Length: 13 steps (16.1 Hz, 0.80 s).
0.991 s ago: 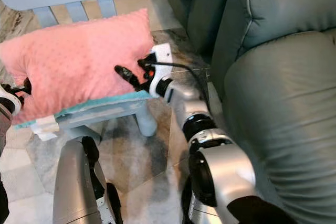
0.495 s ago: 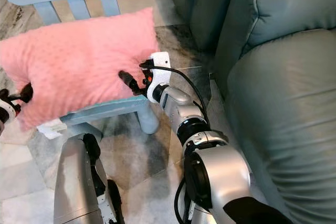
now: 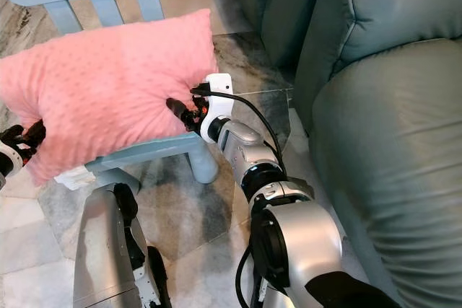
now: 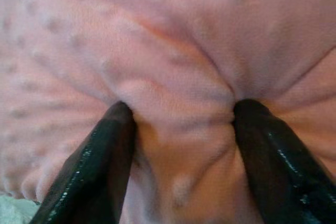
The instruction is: Move the pillow to the sofa
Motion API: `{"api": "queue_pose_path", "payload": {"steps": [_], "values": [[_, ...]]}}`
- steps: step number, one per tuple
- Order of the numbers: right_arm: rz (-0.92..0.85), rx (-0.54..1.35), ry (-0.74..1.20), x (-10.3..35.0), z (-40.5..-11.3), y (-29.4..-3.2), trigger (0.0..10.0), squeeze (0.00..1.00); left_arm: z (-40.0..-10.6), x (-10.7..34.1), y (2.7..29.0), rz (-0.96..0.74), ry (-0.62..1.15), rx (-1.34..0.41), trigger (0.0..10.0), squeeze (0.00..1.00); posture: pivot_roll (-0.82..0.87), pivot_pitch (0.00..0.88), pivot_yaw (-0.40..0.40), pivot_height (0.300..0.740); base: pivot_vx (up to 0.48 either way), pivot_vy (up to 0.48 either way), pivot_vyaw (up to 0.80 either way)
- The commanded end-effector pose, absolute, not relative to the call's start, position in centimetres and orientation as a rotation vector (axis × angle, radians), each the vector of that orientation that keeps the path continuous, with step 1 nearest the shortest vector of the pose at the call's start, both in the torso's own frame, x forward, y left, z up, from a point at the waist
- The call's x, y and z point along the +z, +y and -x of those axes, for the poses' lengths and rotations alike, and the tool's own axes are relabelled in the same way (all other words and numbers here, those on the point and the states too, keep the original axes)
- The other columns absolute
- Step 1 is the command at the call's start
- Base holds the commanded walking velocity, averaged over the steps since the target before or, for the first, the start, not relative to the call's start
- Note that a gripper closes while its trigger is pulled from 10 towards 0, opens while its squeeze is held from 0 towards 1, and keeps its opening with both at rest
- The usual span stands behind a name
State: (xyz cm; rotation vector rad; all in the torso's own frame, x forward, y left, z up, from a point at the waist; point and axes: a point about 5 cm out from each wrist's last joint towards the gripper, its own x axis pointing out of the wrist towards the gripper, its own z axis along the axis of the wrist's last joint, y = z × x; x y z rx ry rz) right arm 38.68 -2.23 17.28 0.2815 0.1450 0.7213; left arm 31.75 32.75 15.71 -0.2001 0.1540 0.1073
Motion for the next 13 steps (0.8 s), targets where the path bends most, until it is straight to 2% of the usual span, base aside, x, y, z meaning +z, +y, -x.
{"api": "queue_pose_path", "payload": {"steps": [1, 13], "values": [[-0.294, 0.728, 0.197, 16.07, -38.20, -1.93, 0.0, 0.00, -31.21, 14.43, 32.62, 0.202, 0.213, 0.104, 0.0, 0.00, 0.15, 0.380, 0.022, 0.428, 0.000, 0.000, 0.00], [-0.284, 0.747, 0.174, 16.46, -38.18, -1.56, 0.0, 0.00, -31.01, 14.80, 32.90, 0.189, 0.177, 0.129, 0.0, 0.00, 0.16, 0.385, 0.020, 0.428, 0.000, 0.000, 0.00]]}}
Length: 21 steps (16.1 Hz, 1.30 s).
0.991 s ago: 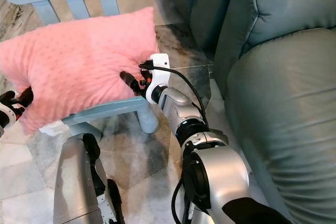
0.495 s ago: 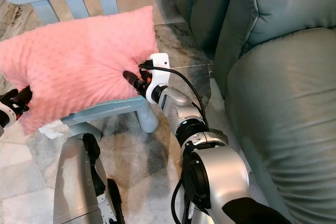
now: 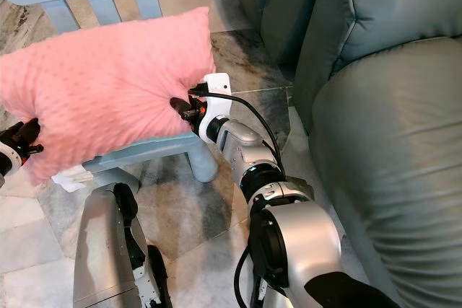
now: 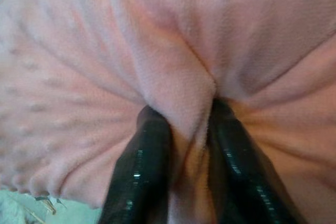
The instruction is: Move the pillow to the sofa
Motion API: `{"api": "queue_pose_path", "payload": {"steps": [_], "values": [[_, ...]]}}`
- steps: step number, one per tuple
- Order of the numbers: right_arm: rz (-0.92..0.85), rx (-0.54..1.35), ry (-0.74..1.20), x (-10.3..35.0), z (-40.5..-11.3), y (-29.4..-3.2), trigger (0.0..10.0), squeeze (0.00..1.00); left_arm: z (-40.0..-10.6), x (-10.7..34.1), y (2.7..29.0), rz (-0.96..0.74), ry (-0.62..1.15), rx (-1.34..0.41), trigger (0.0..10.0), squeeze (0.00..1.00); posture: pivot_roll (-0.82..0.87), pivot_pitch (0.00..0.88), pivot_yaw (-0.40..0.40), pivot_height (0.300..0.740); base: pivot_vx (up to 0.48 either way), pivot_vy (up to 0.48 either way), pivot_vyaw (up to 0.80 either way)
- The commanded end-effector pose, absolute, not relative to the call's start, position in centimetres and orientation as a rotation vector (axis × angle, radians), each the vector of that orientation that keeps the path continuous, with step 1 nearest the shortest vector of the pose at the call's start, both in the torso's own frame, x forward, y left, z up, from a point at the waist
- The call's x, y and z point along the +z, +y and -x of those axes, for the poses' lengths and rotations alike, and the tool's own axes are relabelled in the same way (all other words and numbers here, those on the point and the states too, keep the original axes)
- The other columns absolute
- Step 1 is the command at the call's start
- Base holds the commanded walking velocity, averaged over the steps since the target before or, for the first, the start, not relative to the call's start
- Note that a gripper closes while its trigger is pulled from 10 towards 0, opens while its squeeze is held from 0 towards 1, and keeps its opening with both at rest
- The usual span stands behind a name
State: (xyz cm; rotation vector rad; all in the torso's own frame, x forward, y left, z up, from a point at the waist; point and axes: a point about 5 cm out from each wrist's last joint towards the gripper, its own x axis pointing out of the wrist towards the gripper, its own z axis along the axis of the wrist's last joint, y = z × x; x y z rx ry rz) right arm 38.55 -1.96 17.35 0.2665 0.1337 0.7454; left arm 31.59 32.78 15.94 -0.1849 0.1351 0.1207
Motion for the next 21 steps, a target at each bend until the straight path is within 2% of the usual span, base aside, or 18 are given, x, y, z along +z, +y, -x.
{"api": "queue_pose_path", "payload": {"steps": [1, 7, 12, 13, 16, 18, 21], "values": [[-0.284, 0.747, 0.172, 16.5, -38.2, -1.6, 0.0, 0.00, -31.0, 14.9, 33.2, 0.160, 0.168, 0.161, 0.0, 0.00, 0.16, 0.385, 0.021, 0.428, 0.000, 0.000, 0.00], [-0.312, 0.756, 0.117, 17.6, -38.5, -1.8, 0.0, 0.00, -31.5, 16.3, 32.9, 0.132, 0.064, 0.182, 0.0, 0.00, 0.15, 0.376, 0.023, 0.428, 0.000, 0.000, 0.00], [-0.354, 0.801, -0.041, 20.6, -39.2, -3.0, 0.0, 0.00, -31.9, 19.9, 32.4, -0.022, -0.148, 0.261, 0.0, 0.00, 0.13, 0.334, 0.020, 0.428, 0.000, 0.000, 0.00], [-0.368, 0.802, -0.121, 21.7, -39.5, -4.2, 0.0, 0.00, -31.7, 21.1, 31.6, -0.077, -0.235, 0.285, 0.0, 0.00, 0.11, 0.308, 0.018, 0.428, 0.000, 0.000, 0.00], [-0.371, 0.794, -0.181, 22.3, -39.4, -5.3, 0.0, 0.00, -31.6, 21.5, 30.5, -0.101, -0.293, 0.285, 0.0, 0.00, 0.09, 0.281, 0.018, 0.428, 0.000, 0.000, 0.00], [-0.318, 0.744, -0.259, 21.7, -38.3, -7.1, 0.0, 0.00, -31.4, 21.3, 28.3, -0.118, -0.346, 0.273, 0.0, 0.00, 0.05, 0.229, 0.020, 0.428, 0.000, 0.000, 0.00], [-0.231, 0.612, -0.311, 19.9, -35.2, -9.4, 0.0, 0.00, -31.6, 18.8, 24.2, -0.021, -0.285, 0.191, 0.0, 0.00, 0.01, 0.179, 0.026, 0.428, 0.000, 0.000, 0.00]]}}
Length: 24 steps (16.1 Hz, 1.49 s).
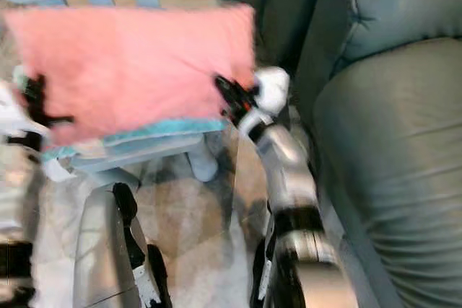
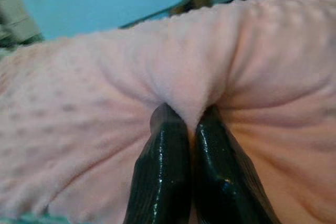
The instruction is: Move the pillow to the sofa
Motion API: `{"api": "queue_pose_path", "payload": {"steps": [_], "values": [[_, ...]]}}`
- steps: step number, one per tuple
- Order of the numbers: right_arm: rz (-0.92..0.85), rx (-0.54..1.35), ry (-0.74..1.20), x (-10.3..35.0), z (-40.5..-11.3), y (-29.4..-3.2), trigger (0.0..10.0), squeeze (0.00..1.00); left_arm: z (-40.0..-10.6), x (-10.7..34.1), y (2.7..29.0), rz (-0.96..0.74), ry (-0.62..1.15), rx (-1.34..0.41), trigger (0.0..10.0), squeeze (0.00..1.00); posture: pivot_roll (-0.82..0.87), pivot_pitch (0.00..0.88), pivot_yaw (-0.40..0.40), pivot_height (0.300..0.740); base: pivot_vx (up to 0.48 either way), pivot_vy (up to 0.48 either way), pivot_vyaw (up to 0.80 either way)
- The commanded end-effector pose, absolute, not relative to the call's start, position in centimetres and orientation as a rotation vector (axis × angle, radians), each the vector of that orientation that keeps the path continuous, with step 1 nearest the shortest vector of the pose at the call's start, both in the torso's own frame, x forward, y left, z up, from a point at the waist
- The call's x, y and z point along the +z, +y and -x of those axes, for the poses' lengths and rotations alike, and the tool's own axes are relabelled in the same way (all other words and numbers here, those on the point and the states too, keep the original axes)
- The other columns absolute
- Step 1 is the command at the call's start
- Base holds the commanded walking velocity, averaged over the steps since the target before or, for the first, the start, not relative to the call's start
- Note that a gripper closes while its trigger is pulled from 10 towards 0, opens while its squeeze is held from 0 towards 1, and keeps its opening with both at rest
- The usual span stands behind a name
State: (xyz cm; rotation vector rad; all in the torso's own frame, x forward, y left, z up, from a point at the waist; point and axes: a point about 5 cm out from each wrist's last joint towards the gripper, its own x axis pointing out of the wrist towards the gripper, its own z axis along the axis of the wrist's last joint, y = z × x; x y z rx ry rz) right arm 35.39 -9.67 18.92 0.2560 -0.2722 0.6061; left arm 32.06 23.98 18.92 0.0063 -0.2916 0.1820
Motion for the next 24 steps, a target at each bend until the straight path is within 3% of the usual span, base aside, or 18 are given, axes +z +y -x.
{"api": "queue_pose_path", "payload": {"steps": [1, 5, 9, 10, 11, 12, 16, 24], "values": [[-0.220, 0.548, -0.315, 19.5, -34.2, -10.2, 0.0, 0.00, -31.7, 18.0, 23.0, 0.014, -0.257, 0.173, 0.0, 0.00, -0.02, 0.162, 0.032, 0.428, 0.000, 0.000, 0.00], [-0.098, 0.301, -0.325, 18.4, -30.7, -12.9, 0.0, 0.00, -31.7, 16.1, 17.7, 0.059, -0.218, 0.018, 0.0, 0.00, -0.11, 0.094, 0.071, 0.428, 0.000, 0.000, 0.00], [-0.010, 0.095, -0.303, 17.9, -28.3, -15.1, 0.0, 0.00, -31.0, 15.3, 15.8, 0.045, -0.207, -0.092, 0.0, 0.00, -0.18, 0.062, 0.112, 0.428, 0.000, 0.000, 0.00], [0.030, 0.054, -0.283, 17.7, -27.8, -15.4, 10.0, 0.00, -30.9, 14.9, 16.1, 0.035, -0.187, -0.098, 2.5, 0.00, -0.19, 0.056, 0.120, 0.428, 0.000, 0.000, 0.00], [0.057, 0.010, -0.252, 17.5, -27.6, -15.8, 10.0, 0.00, -30.8, 14.5, 16.3, 0.022, -0.174, -0.101, 4.2, 0.00, -0.19, 0.054, 0.121, 0.428, 0.000, 0.000, 0.00], [0.071, -0.009, -0.237, 17.3, -27.4, -16.0, 10.0, 0.00, -30.8, 14.5, 16.2, 0.021, -0.173, -0.101, 10.0, 0.00, -0.20, 0.049, 0.124, 0.428, 0.000, 0.000, 0.00], [0.092, 0.009, -0.236, 17.7, -27.7, -15.9, 10.0, 0.00, -30.7, 13.9, 15.4, 0.038, -0.150, -0.100, 10.0, 0.00, -0.20, 0.032, 0.105, 0.428, 0.000, 0.000, 0.00], [0.136, 0.097, -0.236, 19.3, -29.0, -15.9, 10.0, 0.00, -30.0, 13.0, 14.9, 0.096, -0.159, -0.003, 10.0, 0.00, -0.18, 0.021, -0.013, 0.428, 0.000, 0.000, 0.00]]}}
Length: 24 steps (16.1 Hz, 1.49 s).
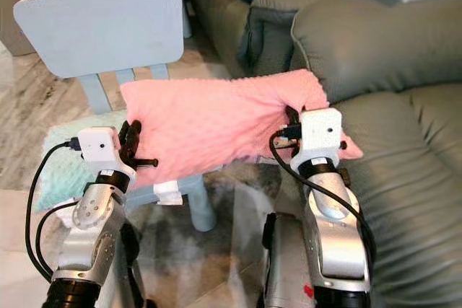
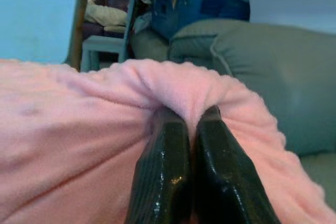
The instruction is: Move the pillow to the sofa
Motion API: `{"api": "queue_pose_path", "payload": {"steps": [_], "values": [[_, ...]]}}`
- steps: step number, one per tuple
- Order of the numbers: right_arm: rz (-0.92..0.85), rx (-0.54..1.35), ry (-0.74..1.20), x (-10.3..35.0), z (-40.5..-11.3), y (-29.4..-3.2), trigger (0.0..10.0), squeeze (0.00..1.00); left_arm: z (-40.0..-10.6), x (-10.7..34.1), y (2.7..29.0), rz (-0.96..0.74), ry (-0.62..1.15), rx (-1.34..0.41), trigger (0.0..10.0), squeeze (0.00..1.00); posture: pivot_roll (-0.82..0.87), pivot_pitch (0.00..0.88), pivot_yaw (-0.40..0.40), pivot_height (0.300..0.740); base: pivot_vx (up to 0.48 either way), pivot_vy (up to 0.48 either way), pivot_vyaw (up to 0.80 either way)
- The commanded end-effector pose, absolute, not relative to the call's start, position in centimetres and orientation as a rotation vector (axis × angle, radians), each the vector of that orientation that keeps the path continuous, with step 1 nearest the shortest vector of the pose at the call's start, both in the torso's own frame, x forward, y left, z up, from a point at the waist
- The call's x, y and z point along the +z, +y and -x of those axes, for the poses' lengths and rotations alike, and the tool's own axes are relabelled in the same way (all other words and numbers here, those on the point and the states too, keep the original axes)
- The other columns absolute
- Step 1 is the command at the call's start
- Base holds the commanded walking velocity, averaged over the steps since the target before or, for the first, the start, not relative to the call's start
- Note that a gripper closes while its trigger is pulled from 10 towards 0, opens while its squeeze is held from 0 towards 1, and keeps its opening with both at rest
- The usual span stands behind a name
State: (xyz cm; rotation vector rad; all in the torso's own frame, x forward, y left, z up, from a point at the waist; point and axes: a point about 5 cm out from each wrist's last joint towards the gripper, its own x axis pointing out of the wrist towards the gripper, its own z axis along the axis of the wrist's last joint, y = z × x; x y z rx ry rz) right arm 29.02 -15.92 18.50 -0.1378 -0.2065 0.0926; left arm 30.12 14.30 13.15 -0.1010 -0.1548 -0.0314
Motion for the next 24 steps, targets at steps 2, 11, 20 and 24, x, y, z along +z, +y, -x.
{"api": "queue_pose_path", "payload": {"steps": [2, 11, 20, 24], "values": [[0.125, 0.098, -0.234, 19.3, -29.1, -16.0, 10.0, 0.00, -29.9, 12.9, 14.9, 0.098, -0.158, 0.007, 10.0, 0.00, -0.17, 0.021, -0.020, 0.428, 0.000, 0.000, 0.00], [0.073, 0.079, -0.213, 18.7, -28.9, -15.7, 10.0, 0.00, -30.0, 13.4, 15.4, 0.057, -0.161, -0.012, 10.0, 0.00, -0.16, 0.046, 0.018, 0.523, 0.000, 0.000, 0.00], [0.077, 0.057, -0.220, 18.9, -28.8, -16.0, 10.0, 0.00, -30.7, 13.2, 14.8, 0.011, -0.145, -0.037, 10.0, 0.00, -0.18, 0.046, 0.031, 0.625, 0.000, 0.000, 0.00], [0.076, 0.053, -0.223, 18.9, -28.8, -16.0, 10.0, 0.00, -30.9, 13.3, 14.6, 0.007, -0.152, -0.055, 10.0, 0.00, -0.18, 0.039, 0.040, 0.662, 0.000, 0.000, 0.00]]}}
